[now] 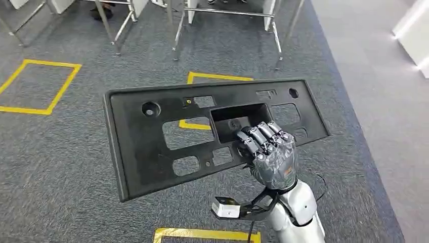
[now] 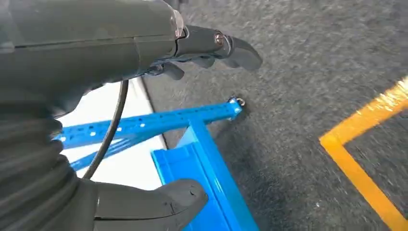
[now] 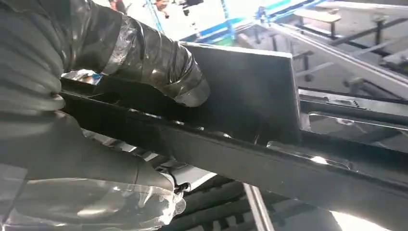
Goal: Take the parts from the cabinet and place them on the table.
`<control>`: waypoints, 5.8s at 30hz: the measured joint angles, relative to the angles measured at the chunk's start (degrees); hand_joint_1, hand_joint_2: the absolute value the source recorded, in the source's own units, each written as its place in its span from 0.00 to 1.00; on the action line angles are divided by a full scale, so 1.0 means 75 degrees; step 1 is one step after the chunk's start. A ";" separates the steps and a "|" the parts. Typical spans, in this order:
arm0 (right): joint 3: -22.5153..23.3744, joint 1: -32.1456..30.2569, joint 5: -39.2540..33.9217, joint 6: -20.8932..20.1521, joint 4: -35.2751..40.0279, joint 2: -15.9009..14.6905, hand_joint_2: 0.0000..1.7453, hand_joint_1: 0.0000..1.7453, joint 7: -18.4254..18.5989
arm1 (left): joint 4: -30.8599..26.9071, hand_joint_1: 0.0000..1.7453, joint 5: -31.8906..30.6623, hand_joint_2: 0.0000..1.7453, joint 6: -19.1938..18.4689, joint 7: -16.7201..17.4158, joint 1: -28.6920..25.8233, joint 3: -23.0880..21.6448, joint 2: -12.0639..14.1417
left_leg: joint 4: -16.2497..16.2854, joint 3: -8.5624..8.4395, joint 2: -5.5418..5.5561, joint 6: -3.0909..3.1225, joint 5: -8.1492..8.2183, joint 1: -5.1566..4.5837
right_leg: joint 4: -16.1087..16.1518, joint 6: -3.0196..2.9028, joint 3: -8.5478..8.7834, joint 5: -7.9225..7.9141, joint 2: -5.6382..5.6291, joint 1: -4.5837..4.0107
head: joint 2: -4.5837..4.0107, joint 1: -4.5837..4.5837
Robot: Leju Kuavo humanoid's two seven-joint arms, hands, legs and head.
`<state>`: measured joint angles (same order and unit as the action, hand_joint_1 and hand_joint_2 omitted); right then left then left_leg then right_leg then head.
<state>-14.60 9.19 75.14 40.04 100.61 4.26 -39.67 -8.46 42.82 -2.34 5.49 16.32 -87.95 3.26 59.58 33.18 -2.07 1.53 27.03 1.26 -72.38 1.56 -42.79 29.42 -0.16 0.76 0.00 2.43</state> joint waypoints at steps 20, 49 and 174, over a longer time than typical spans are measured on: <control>0.0032 0.0009 0.0021 0.0000 0.0023 0.0038 1.00 1.00 -0.0003 | -0.0003 0.00 -0.0020 1.00 0.0151 -0.0248 -0.0031 0.0003 -0.0044 | -0.0249 -0.0244 -0.0099 -0.0244 0.0017 -0.0010 | 0.1883 -0.0279 0.1045 -0.0539 0.0116 -0.0145 | 0.0000 -0.0003; 0.0038 -0.0068 -0.0108 0.0000 0.0082 0.0038 1.00 1.00 -0.0012 | -0.0003 0.00 -0.0370 1.00 0.0262 -0.0271 -0.0208 0.0000 -0.0114 | -0.0413 -0.0738 -0.0086 -0.0430 0.0319 0.0181 | 0.1814 -0.0012 0.0757 -0.0633 0.0217 0.0061 | 0.0000 -0.0003; 0.0087 0.0168 -0.0108 0.0000 -0.0064 0.0254 1.00 1.00 -0.0009 | -0.0006 0.00 -0.0638 1.00 -0.0239 0.0195 0.0050 0.0000 -0.0117 | -0.0077 -0.0511 0.0313 -0.0212 0.0256 -0.0078 | 0.1894 -0.0496 0.0841 -0.0609 -0.0041 -0.0225 | 0.0000 0.0006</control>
<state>-13.94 10.45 74.34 40.04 100.13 6.16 -39.74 -8.50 38.03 -4.13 6.95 16.69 -87.95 2.38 59.01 29.35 0.28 -0.07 28.94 0.67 -58.17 -2.16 -36.48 24.86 -0.46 -0.93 0.00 2.47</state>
